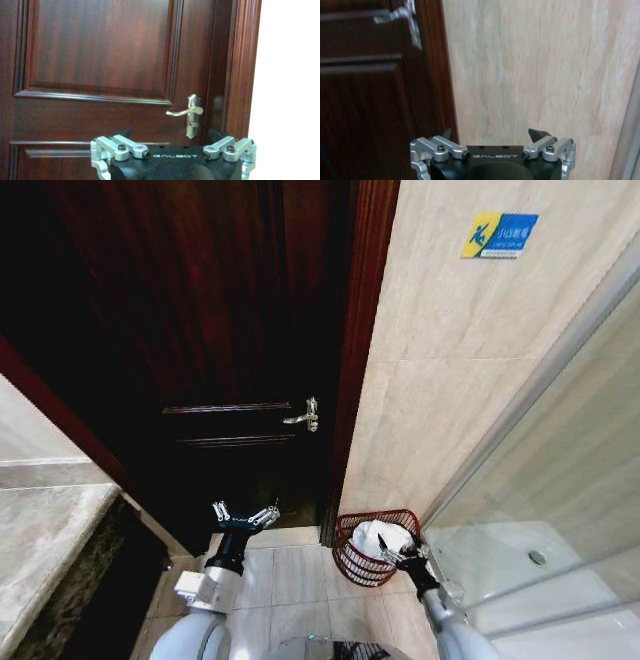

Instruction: Discard the used towel into the hamper.

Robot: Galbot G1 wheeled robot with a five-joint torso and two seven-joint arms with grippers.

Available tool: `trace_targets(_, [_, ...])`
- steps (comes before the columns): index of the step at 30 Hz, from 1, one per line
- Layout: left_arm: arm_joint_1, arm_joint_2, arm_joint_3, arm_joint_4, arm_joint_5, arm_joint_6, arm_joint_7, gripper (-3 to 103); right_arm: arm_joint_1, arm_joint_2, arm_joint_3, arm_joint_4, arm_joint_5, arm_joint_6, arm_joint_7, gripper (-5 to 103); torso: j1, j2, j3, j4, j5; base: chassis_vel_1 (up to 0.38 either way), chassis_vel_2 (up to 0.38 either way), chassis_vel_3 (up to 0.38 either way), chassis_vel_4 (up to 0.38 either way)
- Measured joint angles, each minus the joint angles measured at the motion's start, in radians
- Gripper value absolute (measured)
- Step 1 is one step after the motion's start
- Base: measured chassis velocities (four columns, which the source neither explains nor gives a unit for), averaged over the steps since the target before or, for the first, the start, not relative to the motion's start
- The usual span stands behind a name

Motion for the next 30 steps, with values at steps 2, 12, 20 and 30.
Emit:
trace_targets(2, [0.000, 0.000, 0.000, 0.000, 0.000, 0.000, 0.000, 100, -0.016, 0.007, 0.004, 0.021, 0.000, 0.009, -0.006, 100, 0.000, 0.000, 0.000, 0.0000, 0.0000, 0.000, 0.000, 0.000, 0.000])
trace_targets(12, [0.000, 0.000, 0.000, 0.000, 0.000, 0.000, 0.000, 100, -0.094, 0.085, 0.016, 0.157, -0.049, 0.102, -0.016, 100, 0.000, 0.000, 0.000, 0.0000, 0.0001, 0.000, 0.000, 0.000, 0.000])
trace_targets(20, [0.000, 0.000, 0.000, 0.000, 0.000, 0.000, 0.000, 100, -0.092, 0.117, -0.014, 0.186, -0.095, 0.148, 0.020, 100, 0.000, 0.000, 0.000, 0.0000, 0.0001, 0.000, 0.000, 0.000, 0.000])
trace_targets(30, [0.000, 0.000, 0.000, 0.000, 0.000, 0.000, 0.000, 100, -0.094, 0.141, -0.032, 0.203, -0.085, 0.195, 0.020, 100, 0.000, 0.000, 0.000, 0.0000, 0.0001, 0.000, 0.000, 0.000, 0.000])
